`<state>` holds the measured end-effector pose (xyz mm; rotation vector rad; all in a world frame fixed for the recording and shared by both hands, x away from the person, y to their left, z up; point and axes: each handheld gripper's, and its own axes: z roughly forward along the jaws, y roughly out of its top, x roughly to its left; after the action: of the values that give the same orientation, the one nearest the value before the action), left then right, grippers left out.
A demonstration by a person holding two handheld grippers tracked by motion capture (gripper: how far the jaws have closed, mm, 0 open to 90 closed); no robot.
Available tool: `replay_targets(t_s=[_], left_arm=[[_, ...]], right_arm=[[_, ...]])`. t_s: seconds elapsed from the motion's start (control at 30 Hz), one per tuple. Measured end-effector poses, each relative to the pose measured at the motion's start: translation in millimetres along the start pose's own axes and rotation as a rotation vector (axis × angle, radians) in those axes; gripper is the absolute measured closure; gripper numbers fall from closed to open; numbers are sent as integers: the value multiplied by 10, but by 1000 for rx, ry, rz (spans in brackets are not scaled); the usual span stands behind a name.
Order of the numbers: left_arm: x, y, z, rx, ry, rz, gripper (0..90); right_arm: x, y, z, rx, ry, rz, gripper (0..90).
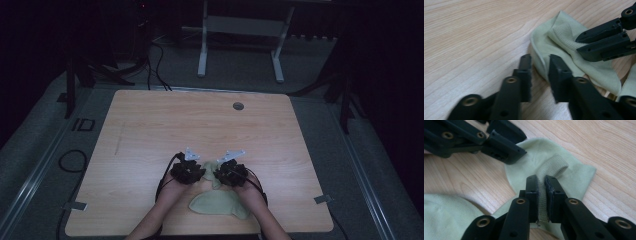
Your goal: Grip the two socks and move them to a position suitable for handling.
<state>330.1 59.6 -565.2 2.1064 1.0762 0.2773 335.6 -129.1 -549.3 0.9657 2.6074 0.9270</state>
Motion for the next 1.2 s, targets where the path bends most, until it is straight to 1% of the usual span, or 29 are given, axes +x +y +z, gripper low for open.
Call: replay_targets(t_s=[0.07, 0.1, 0.23, 0.27, 0.3, 0.33, 0.4, 0.43, 0.47, 0.5, 0.57, 0.6, 0.63, 0.67, 0.73, 0.77, 0.8, 0.87, 0.93, 1.0, 1.1, 1.13, 1.17, 1.2], left_arm=[[-29, 7, 14, -3, -7, 5, 850], [-41, 14, 19, -3, -3, 10, 876], [-57, 30, 22, -4, 0, 13, 888], [-71, 57, -18, -21, 28, 12, 891], [-71, 57, -18, -21, 28, 12, 892], [-70, 78, -75, -37, 42, 7, 892], [-71, 100, -145, -54, 53, 10, 892], [-71, 100, -145, -54, 53, 10, 892], [-79, 110, -202, -67, 68, 20, 892], [-84, 112, -222, -73, 71, 22, 892], [-92, 118, -291, -76, 78, 35, 892], [-93, 114, -320, -75, 77, 32, 892], [-97, 106, -355, -74, 84, 33, 893], [-97, 99, -377, -69, 80, 27, 892], [-93, 77, -408, -73, 82, 12, 892], [-86, 59, -420, -63, 74, 13, 892], [-88, 40, -422, -62, 70, 17, 892], [-94, 7, -409, -46, 70, 21, 892], [-86, -34, -387, -35, 61, 13, 892], [-79, -64, -358, -22, 49, -1, 892], [-94, -105, -309, -2, 48, 6, 891], [-100, -124, -289, 3, 36, 4, 890], [-106, -142, -271, 11, 35, 8, 890], [-113, -156, -260, 15, 47, 13, 890]], right_arm=[[-2, -3, -6, -4, 2, 3, 827], [-2, -2, -11, -5, 3, 3, 830], [-4, 3, -44, -10, 0, 2, 832], [-18, 17, -117, -29, -6, 2, 834], [-26, 26, -163, -41, -9, 3, 834], [-40, 35, -214, -53, -15, 3, 834], [-75, 55, -318, -73, -27, 2, 834], [-75, 55, -318, -73, -27, 2, 834], [-103, 62, -368, -84, -34, 3, 834], [-152, 66, -440, -94, -43, 13, 834], [-208, 60, -506, -105, -45, 31, 834], [-242, 52, -543, -109, -52, 39, 834], [-276, 40, -576, -110, -56, 46, 834], [-315, 19, -612, -113, -60, 55, 834], [-375, -30, -655, -110, -72, 71, 834], [-397, -51, -663, -105, -69, 79, 833], [-430, -92, -673, -96, -67, 86, 833], [-471, -162, -679, -81, -70, 93, 832], [-499, -227, -676, -67, -71, 100, 831], [-524, -313, -658, -46, -71, 103, 830], [-527, -388, -604, -26, -67, 103, 819], [-530, -404, -587, -23, -68, 106, 814], [-533, -426, -556, -19, -65, 116, 798], [-535, -437, -533, -13, -68, 116, 775]])
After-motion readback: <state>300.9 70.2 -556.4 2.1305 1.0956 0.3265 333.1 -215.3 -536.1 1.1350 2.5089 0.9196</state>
